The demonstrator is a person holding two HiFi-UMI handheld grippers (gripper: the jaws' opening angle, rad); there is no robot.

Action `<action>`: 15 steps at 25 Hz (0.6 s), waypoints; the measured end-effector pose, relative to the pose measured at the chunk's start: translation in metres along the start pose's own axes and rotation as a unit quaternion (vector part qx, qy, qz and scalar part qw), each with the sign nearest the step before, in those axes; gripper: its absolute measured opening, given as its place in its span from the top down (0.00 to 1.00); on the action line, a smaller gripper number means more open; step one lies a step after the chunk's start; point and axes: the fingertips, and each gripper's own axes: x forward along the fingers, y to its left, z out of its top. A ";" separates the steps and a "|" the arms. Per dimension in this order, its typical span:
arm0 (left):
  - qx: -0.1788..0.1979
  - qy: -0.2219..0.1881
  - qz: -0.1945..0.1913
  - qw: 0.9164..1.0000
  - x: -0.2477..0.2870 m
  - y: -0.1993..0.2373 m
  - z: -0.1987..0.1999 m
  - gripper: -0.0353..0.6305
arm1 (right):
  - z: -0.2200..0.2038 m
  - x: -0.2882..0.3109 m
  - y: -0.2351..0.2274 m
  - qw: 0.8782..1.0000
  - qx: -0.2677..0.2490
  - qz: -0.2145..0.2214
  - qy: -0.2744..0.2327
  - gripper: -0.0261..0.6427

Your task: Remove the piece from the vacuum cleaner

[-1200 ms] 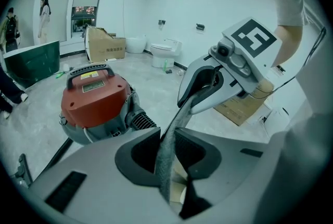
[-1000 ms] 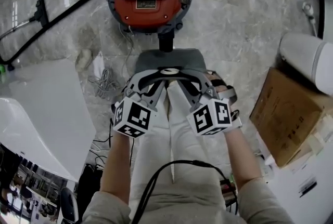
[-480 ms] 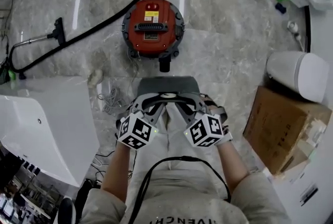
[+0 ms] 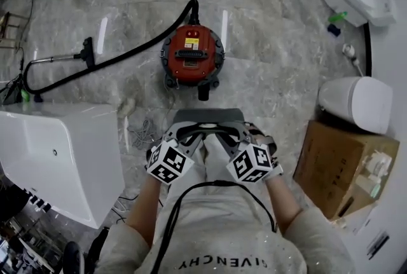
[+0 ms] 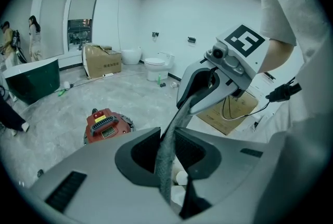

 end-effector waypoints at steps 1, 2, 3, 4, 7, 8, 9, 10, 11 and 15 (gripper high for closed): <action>0.001 -0.001 0.001 1.000 -0.005 0.000 0.004 0.81 | 0.005 -0.004 -0.001 1.000 -0.002 0.000 -0.002 0.88; 0.002 -0.002 0.002 1.000 -0.009 0.000 0.008 0.81 | 0.010 -0.008 -0.002 1.000 -0.002 0.001 -0.005 0.88; 0.003 -0.003 0.002 1.000 -0.014 0.000 0.011 0.81 | 0.014 -0.011 -0.001 1.000 -0.002 0.003 -0.008 0.88; 0.002 -0.006 0.002 1.000 -0.019 -0.001 0.014 0.81 | 0.019 -0.015 -0.001 1.000 -0.002 0.005 -0.010 0.88; -0.007 -0.018 0.005 1.000 -0.034 -0.002 0.027 0.81 | 0.035 -0.029 -0.002 1.000 -0.007 0.007 -0.017 0.88; -0.012 -0.023 0.006 1.000 -0.040 -0.002 0.033 0.81 | 0.041 -0.034 -0.003 1.000 -0.008 0.005 -0.021 0.88; -0.017 -0.029 0.007 0.999 -0.045 -0.001 0.039 0.81 | 0.046 -0.038 -0.005 1.000 -0.008 0.005 -0.025 0.88; -0.021 -0.034 0.007 0.999 -0.050 -0.001 0.045 0.81 | 0.052 -0.042 -0.006 1.000 -0.008 0.005 -0.028 0.88; -0.023 -0.037 0.006 0.999 -0.055 0.000 0.049 0.81 | 0.057 -0.046 -0.006 1.000 -0.008 0.006 -0.030 0.88; -0.027 -0.048 0.002 0.998 -0.075 0.000 0.061 0.81 | 0.075 -0.060 -0.006 0.999 -0.011 0.013 -0.032 0.88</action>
